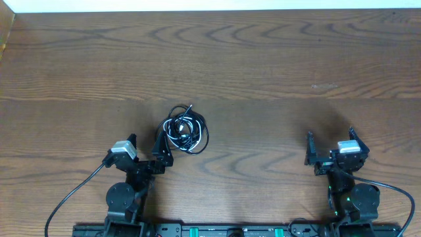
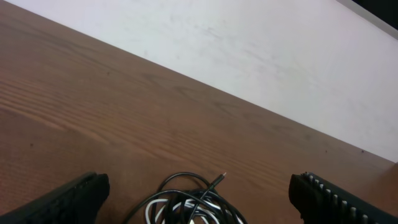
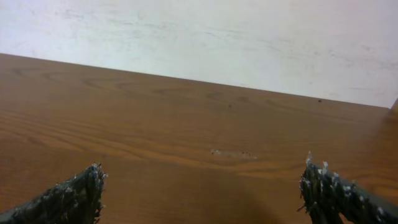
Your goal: Untangle cables
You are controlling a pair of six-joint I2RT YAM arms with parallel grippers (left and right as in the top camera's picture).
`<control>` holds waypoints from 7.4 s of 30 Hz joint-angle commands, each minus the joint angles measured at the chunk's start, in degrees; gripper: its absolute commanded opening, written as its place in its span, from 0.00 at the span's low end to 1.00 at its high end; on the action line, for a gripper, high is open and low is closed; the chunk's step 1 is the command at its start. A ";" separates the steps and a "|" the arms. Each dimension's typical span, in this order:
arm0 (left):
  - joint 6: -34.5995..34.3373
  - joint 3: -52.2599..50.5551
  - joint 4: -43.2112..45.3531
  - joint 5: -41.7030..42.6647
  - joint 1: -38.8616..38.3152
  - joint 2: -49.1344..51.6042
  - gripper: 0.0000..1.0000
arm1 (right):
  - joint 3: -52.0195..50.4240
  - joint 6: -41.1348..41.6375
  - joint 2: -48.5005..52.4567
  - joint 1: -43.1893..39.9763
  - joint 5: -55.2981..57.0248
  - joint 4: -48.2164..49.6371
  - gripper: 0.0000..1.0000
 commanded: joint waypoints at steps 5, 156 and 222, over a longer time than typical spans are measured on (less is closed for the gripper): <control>0.39 -0.55 -2.60 -0.50 -0.26 0.00 0.98 | -0.09 0.63 -0.20 0.33 0.07 -0.22 0.99; -3.76 66.93 -59.28 -3.32 -0.28 85.13 0.22 | -0.07 0.63 -0.15 0.33 0.07 -0.24 0.99; -8.57 41.66 -25.75 8.28 -0.28 85.18 0.34 | -0.07 0.68 -0.11 0.35 -28.65 2.47 0.99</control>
